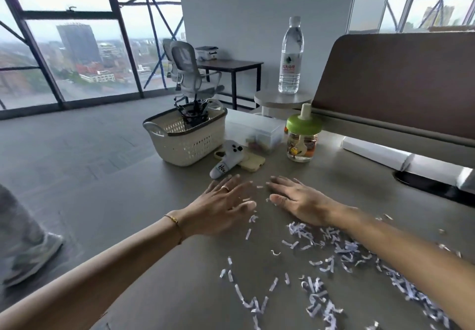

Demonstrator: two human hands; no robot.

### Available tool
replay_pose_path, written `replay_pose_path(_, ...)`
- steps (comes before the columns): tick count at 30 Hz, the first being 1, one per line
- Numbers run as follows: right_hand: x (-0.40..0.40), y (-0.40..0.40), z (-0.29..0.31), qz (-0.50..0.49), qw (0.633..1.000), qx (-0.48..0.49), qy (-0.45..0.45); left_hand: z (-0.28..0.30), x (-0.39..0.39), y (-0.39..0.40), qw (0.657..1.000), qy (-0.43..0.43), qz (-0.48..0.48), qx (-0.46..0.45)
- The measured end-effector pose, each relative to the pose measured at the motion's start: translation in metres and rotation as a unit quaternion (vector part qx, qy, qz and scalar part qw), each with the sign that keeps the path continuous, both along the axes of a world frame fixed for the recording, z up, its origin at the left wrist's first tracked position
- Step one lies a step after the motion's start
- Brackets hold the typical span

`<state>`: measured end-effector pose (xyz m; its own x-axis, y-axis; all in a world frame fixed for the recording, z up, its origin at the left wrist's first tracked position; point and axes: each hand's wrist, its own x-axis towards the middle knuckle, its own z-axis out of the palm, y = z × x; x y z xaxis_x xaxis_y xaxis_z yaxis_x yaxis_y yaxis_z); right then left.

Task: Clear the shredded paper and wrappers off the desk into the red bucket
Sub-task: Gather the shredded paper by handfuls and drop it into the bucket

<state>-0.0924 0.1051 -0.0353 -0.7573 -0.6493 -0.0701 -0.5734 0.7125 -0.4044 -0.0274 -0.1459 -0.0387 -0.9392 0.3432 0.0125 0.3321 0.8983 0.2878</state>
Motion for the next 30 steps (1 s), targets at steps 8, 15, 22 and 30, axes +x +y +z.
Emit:
replay_pose_path(8,0.081,0.051,0.019,-0.029,0.986,-0.162,-0.032,-0.008,-0.01,0.042,0.999,-0.022,-0.017,-0.016)
replay_pose_path(15,0.106,0.123,0.016,-0.208,0.961,-0.177,0.042,-0.008,-0.003,0.109,0.989,-0.034,-0.116,0.086)
replay_pose_path(22,0.147,0.154,0.009,-0.228,0.973,-0.028,0.002,-0.009,0.014,0.157,0.985,0.05,-0.161,0.028)
replay_pose_path(30,0.17,0.17,-0.009,-0.391,0.916,0.089,0.009,-0.012,0.013,0.159,0.95,0.201,-0.227,0.068)
